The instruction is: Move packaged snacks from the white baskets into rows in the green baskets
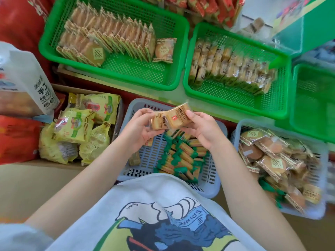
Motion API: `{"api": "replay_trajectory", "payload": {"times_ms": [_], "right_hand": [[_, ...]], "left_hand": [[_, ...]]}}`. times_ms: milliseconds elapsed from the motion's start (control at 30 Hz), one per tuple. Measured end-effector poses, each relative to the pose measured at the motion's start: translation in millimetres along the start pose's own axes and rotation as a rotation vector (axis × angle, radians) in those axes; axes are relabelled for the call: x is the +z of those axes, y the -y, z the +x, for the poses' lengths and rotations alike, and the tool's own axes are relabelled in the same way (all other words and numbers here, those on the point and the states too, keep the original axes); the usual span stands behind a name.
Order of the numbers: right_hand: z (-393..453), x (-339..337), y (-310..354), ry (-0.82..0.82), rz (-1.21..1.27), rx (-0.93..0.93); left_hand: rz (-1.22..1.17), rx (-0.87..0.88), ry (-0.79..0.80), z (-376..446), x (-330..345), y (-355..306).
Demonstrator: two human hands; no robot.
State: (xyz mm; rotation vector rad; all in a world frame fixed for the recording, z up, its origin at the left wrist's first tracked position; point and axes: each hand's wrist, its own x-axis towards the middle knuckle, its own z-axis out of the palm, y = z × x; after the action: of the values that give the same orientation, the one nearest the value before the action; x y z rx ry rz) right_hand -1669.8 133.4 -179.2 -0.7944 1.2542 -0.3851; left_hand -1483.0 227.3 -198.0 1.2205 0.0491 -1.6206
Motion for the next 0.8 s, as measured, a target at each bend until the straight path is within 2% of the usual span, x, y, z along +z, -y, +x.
{"api": "replay_trajectory", "payload": {"times_ms": [133,267,367,467,533,633,733,800], "right_hand": [[-6.4,-14.6,2.3,-0.108,-0.143,-0.038],[-6.4,-22.1,7.1,-0.197,-0.32,-0.152],[-3.0,-32.2,16.0,-0.241,-0.321,-0.148],[0.0,-41.8,27.1,-0.086,-0.132,-0.046],[3.0,-47.9,35.8,0.041,-0.099,-0.065],[14.0,-60.2,53.2,0.043,-0.045,-0.127],[37.9,-73.1,73.4,-0.187,-0.027,-0.139],[60.6,-80.7,86.3,-0.362,-0.132,-0.101]], "left_hand": [[0.061,0.039,0.059,8.9,31.7,-0.1],[0.148,0.066,0.096,19.1,65.0,2.4],[0.215,0.074,0.09,30.0,90.6,0.3],[0.303,0.066,0.087,39.3,119.6,-1.3],[0.386,0.082,0.112,47.4,136.0,-3.8],[0.608,0.198,0.123,66.0,151.7,-13.7],[1.108,0.533,-0.062,98.4,145.0,-22.0],[1.425,0.624,-0.157,118.9,134.2,-26.2]]}}
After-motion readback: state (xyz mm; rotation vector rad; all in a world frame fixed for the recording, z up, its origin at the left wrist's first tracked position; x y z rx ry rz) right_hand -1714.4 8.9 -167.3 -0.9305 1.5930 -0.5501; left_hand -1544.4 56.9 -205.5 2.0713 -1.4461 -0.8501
